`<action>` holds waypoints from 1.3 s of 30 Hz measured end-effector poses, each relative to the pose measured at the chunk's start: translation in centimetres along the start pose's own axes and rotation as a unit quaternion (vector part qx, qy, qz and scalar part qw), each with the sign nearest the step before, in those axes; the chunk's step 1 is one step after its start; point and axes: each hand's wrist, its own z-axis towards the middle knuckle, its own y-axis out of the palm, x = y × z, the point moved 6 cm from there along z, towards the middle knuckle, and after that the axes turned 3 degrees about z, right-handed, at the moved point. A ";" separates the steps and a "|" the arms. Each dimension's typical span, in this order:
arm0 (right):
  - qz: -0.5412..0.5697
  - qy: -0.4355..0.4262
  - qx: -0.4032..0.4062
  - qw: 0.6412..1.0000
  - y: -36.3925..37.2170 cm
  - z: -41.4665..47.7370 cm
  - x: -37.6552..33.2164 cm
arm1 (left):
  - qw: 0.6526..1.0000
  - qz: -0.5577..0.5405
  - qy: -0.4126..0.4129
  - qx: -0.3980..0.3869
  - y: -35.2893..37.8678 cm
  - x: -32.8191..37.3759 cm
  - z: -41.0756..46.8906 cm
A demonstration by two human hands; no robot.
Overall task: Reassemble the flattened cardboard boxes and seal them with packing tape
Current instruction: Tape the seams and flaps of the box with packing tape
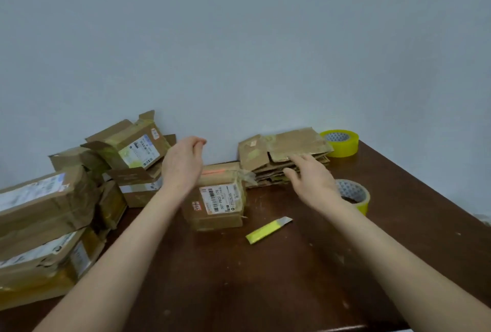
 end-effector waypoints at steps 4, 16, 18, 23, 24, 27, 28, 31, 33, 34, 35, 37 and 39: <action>0.086 -0.092 -0.057 0.990 5.2 0.6 -10.6 | 0.987 0.004 -0.093 -0.133 2.2 -6.0 0.2; 0.289 0.214 -0.093 0.928 11.9 3.3 -8.7 | 0.907 -0.289 -0.235 -0.199 7.1 -9.9 -2.0; 0.318 0.226 -0.098 0.916 12.3 3.6 -8.5 | 0.898 -0.300 -0.250 -0.201 7.2 -10.1 -2.0; 0.339 0.189 -0.115 0.914 10.9 3.3 -8.5 | 0.946 -0.194 -0.215 -0.147 4.5 -9.3 -3.2; 0.339 0.161 -0.103 0.921 10.3 3.2 -8.8 | 0.955 -0.186 -0.197 -0.119 3.5 -9.1 -3.8; 0.366 0.104 -0.084 0.921 9.9 2.7 -10.2 | 0.963 -0.213 -0.163 -0.008 -0.7 -9.0 -6.1; 0.370 0.093 -0.091 0.920 10.4 2.5 -11.0 | 0.965 -0.212 -0.154 0.027 -2.0 -9.2 -7.1; 0.359 0.055 -0.106 0.926 12.9 1.5 -13.6 | 0.977 -0.155 -0.119 0.083 -4.6 -9.9 -10.5; 0.364 0.044 -0.115 0.923 15.0 0.6 -15.2 | 0.982 -0.120 -0.115 0.095 -5.0 -11.3 -12.2; 0.363 0.047 -0.118 0.923 16.2 0.1 -15.7 | 0.983 -0.099 -0.121 0.092 -5.0 -12.3 -12.5; 0.354 0.055 -0.123 0.925 17.4 -0.4 -16.0 | 0.985 -0.075 -0.131 0.080 -4.8 -13.4 -12.7; 0.321 0.073 -0.144 0.933 19.7 -1.4 -16.7 | 0.985 -0.030 -0.167 0.034 -4.1 -15.6 -12.7; 0.269 0.076 -0.170 0.945 21.6 -2.3 -17.3 | 0.984 0.002 -0.180 -0.012 -3.0 -17.3 -12.5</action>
